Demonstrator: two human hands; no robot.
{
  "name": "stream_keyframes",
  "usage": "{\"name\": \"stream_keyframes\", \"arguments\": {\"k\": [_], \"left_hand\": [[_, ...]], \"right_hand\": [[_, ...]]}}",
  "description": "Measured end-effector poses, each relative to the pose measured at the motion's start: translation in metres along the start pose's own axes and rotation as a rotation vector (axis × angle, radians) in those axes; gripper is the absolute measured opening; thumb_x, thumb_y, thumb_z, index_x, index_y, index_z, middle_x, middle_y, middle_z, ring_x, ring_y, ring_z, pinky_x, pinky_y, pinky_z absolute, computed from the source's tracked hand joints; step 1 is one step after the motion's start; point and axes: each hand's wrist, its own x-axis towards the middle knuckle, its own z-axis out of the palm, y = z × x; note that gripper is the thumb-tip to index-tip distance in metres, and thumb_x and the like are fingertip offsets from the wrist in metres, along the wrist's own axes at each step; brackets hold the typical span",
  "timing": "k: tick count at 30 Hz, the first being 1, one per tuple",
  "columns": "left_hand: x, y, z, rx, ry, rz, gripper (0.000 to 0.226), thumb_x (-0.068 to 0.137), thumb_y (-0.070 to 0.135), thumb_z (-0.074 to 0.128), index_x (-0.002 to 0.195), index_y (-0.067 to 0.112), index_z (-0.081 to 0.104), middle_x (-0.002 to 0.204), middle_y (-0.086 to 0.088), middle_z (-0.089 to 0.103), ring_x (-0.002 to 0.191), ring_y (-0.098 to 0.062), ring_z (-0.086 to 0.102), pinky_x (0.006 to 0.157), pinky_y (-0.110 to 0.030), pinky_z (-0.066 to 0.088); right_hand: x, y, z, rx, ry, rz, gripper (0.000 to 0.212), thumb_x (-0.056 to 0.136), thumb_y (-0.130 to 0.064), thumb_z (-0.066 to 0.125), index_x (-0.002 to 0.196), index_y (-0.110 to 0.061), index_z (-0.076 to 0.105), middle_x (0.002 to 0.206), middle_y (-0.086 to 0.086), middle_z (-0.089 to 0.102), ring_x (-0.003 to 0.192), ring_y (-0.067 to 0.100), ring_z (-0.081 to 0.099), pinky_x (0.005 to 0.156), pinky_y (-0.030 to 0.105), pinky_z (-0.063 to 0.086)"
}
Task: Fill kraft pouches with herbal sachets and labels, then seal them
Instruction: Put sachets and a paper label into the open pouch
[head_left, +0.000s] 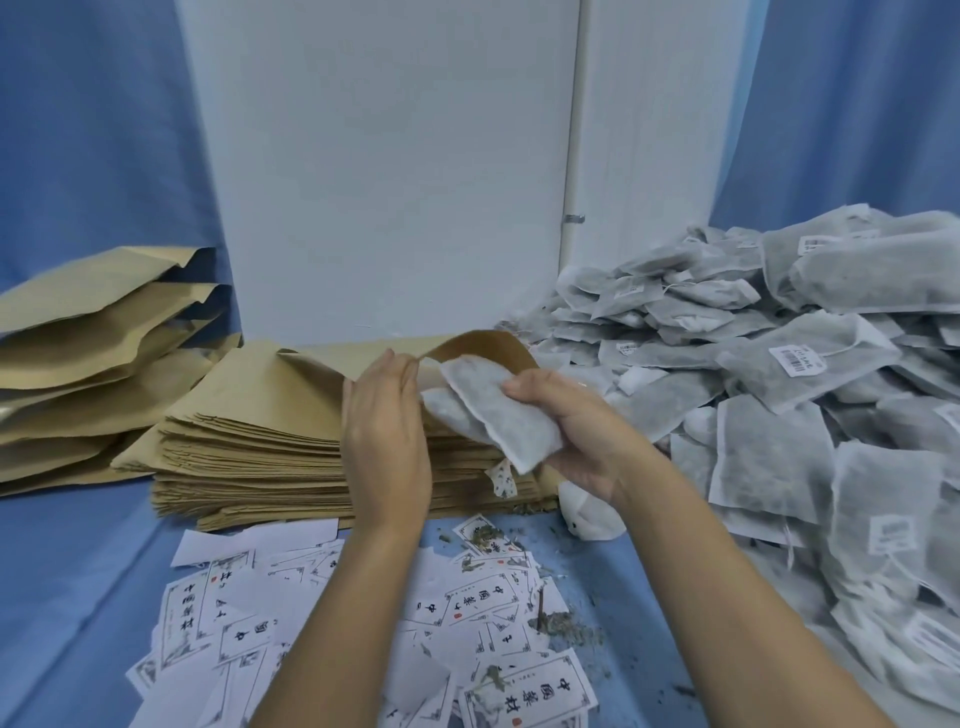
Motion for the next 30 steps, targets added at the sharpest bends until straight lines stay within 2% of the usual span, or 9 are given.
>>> {"name": "stream_keyframes", "arguments": {"k": [3,7,10,13,18,22,24,28,30], "left_hand": [[-0.012,0.002,0.0,0.034,-0.016,0.002,0.02,0.094,0.001,0.05,0.108,-0.005,0.063,0.105,-0.017,0.066,0.107,-0.037,0.061,0.101,-0.064,0.036],[-0.021,0.009,-0.001,0.028,-0.009,0.036,0.021,0.096,0.008,0.05,0.106,-0.004,0.064,0.103,-0.015,0.067,0.104,-0.034,0.062,0.097,-0.063,0.04],[-0.024,0.015,-0.002,0.021,0.021,0.031,0.027,0.097,0.016,0.047,0.106,-0.002,0.064,0.103,-0.014,0.068,0.103,-0.033,0.062,0.091,-0.062,0.044],[-0.023,0.014,-0.004,0.03,0.022,-0.022,0.025,0.097,0.015,0.047,0.107,-0.001,0.065,0.102,-0.012,0.068,0.103,-0.033,0.062,0.093,-0.061,0.044],[-0.018,0.007,-0.006,0.085,0.0,-0.056,0.023,0.097,0.012,0.048,0.106,0.0,0.065,0.102,-0.01,0.069,0.101,-0.03,0.064,0.102,-0.057,0.039],[-0.018,0.008,-0.006,0.131,0.031,0.031,0.03,0.097,0.019,0.044,0.102,0.0,0.067,0.096,-0.009,0.07,0.092,-0.028,0.065,0.09,-0.057,0.047],[-0.023,0.009,-0.005,0.178,0.078,0.125,0.031,0.098,0.02,0.044,0.099,0.001,0.069,0.095,-0.007,0.071,0.089,-0.024,0.066,0.095,-0.051,0.047],[-0.03,0.009,-0.004,0.228,0.147,0.182,0.028,0.098,0.019,0.046,0.098,0.004,0.069,0.095,-0.004,0.071,0.088,-0.019,0.067,0.099,-0.041,0.043],[-0.032,0.009,-0.003,0.21,0.15,0.163,0.025,0.096,0.017,0.048,0.099,0.003,0.069,0.096,-0.004,0.071,0.089,-0.019,0.066,0.099,-0.04,0.043]], "right_hand": [[0.013,0.0,0.009,-0.036,0.192,0.024,0.011,0.091,-0.01,0.059,0.099,-0.003,0.06,0.088,0.009,0.066,0.076,0.016,0.064,0.076,0.032,0.057],[0.03,-0.002,0.029,-0.065,0.187,0.071,0.01,0.089,0.005,0.048,0.094,-0.003,0.052,0.107,0.017,0.05,0.1,0.026,0.053,0.101,0.04,0.046],[0.038,0.003,0.042,-0.437,0.207,0.105,0.017,0.087,0.006,0.048,0.079,-0.01,0.049,0.1,0.015,0.047,0.092,0.027,0.048,0.099,0.044,0.046],[0.04,0.009,0.047,-0.831,0.198,0.065,0.005,0.086,0.001,0.048,0.085,-0.001,0.053,0.088,0.015,0.047,0.082,0.025,0.045,0.078,0.033,0.046],[0.029,0.026,0.046,-1.253,0.444,-0.387,0.021,0.086,-0.022,0.055,0.099,-0.009,0.065,0.098,0.011,0.062,0.092,0.027,0.057,0.075,0.034,0.046],[0.022,0.035,0.053,-1.218,0.261,-0.502,0.01,0.085,-0.012,0.055,0.083,-0.014,0.064,0.081,0.002,0.062,0.074,0.016,0.053,0.066,0.026,0.037],[0.026,0.03,0.056,-1.26,0.195,-0.442,0.025,0.085,-0.004,0.05,0.062,-0.013,0.051,0.066,0.002,0.058,0.061,0.016,0.048,0.064,0.027,0.031],[0.037,0.019,0.063,-1.391,0.021,-0.237,0.03,0.096,-0.003,0.037,0.072,-0.015,0.049,0.104,0.021,0.063,0.1,0.032,0.055,0.073,0.029,0.032],[0.039,0.016,0.063,-1.362,-0.106,-0.141,0.032,0.098,-0.003,0.035,0.072,-0.016,0.048,0.093,0.018,0.056,0.096,0.028,0.051,0.083,0.033,0.038]]}}
